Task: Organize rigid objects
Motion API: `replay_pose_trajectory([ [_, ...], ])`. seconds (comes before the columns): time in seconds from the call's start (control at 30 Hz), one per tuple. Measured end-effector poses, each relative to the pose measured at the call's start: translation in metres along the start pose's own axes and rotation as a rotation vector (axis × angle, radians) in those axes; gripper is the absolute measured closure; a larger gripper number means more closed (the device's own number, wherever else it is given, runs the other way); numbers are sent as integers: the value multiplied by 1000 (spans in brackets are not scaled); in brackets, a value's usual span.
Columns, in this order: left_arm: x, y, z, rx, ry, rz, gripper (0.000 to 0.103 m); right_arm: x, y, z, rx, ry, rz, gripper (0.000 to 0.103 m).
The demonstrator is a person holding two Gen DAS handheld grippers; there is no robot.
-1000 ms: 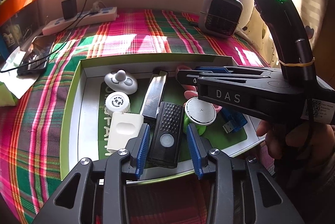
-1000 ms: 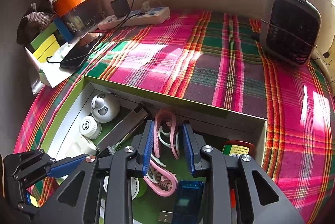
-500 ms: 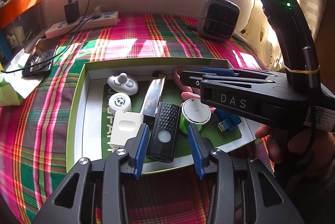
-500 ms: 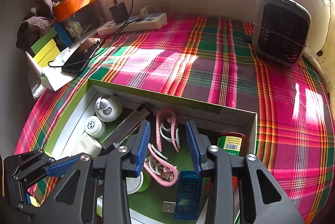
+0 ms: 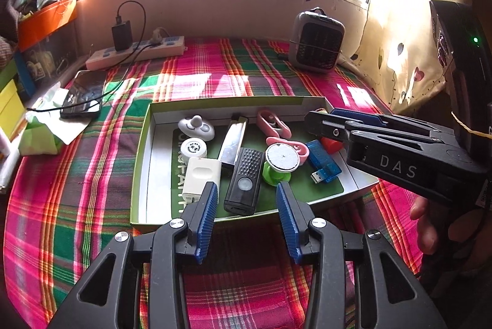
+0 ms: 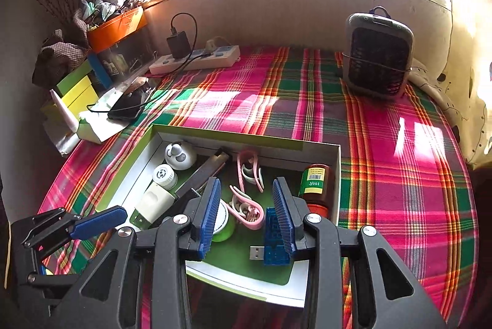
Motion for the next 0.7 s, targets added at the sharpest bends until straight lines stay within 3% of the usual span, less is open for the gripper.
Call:
replay_pose_trajectory([
  [0.4, -23, -11, 23, 10, 23, -64, 63, -36, -16, 36, 7, 39, 72, 66],
  [0.7, -14, -18, 61, -7, -59, -80, 63, -37, -22, 78, 30, -4, 126, 65],
])
Point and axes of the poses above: each gripper's, at about its wrist camera, not at the fingertips, and x roughly the way its jaws point, y to its right, z to its underside, the point moved 6 cm from there along x, roughly the way its jaws point, and after that the axes turned 15 degrees about -z, right-handed, at the moved point
